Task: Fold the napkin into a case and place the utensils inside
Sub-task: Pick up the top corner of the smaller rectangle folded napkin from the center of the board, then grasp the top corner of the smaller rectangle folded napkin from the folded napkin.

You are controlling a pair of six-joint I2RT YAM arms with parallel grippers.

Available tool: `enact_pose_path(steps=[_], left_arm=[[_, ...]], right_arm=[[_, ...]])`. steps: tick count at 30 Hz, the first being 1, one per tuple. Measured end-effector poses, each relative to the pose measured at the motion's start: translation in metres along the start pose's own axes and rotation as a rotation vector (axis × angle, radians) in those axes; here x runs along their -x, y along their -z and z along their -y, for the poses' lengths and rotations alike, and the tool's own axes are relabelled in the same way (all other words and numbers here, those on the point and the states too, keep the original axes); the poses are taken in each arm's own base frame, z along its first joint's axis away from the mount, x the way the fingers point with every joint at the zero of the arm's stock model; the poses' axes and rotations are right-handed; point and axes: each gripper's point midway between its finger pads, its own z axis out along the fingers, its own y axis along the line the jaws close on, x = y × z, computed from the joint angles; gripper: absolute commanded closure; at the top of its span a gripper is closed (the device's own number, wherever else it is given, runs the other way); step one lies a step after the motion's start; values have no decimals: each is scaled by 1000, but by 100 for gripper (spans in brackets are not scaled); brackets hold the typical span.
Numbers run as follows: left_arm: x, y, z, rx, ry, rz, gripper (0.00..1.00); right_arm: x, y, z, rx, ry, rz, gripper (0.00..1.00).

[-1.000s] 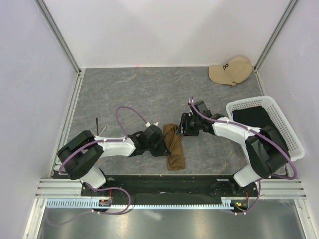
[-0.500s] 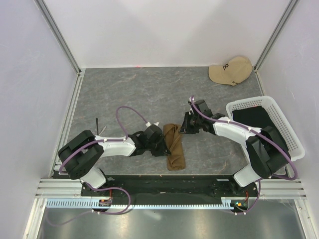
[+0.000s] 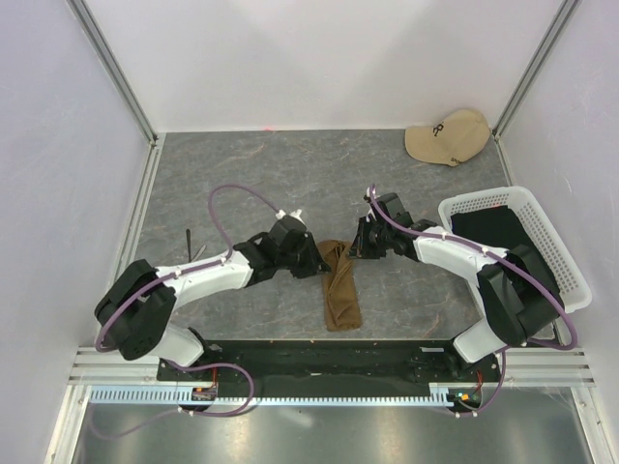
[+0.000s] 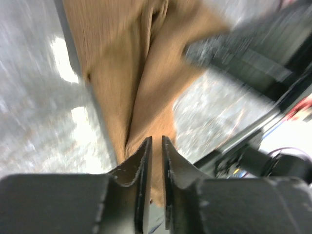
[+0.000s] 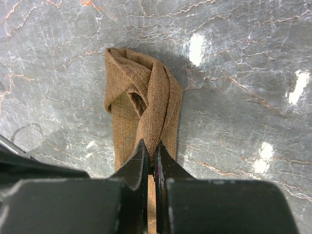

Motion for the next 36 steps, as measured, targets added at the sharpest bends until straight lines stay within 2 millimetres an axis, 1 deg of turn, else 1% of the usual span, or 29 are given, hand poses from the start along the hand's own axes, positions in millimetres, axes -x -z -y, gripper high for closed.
enact_pose_path(steps=[2,3,6,11,17,21,30,36], left_arm=[[19,0,4,-6,13,31,87],[25,-2,5,-5,17,40,88],[45,-13,6,9,23,59,90],[62,-37,7,37,11,55,92],[69,-52,9,61,-3,38,93],[69,-53,6,81,-6,36,96],[67,-53,-2,113,-2,31,97],[65,-66,-8,137,3,12,97]], right_arm=[[0,1,-1,3,4,-3,100],[1,1,-2,4,5,-3,100],[3,2,-4,9,10,-1,100],[5,3,-6,12,15,0,100],[4,4,-5,7,19,-8,100],[6,5,-7,12,21,-5,100],[7,5,-8,13,21,-5,100],[6,5,-9,19,22,-8,100]])
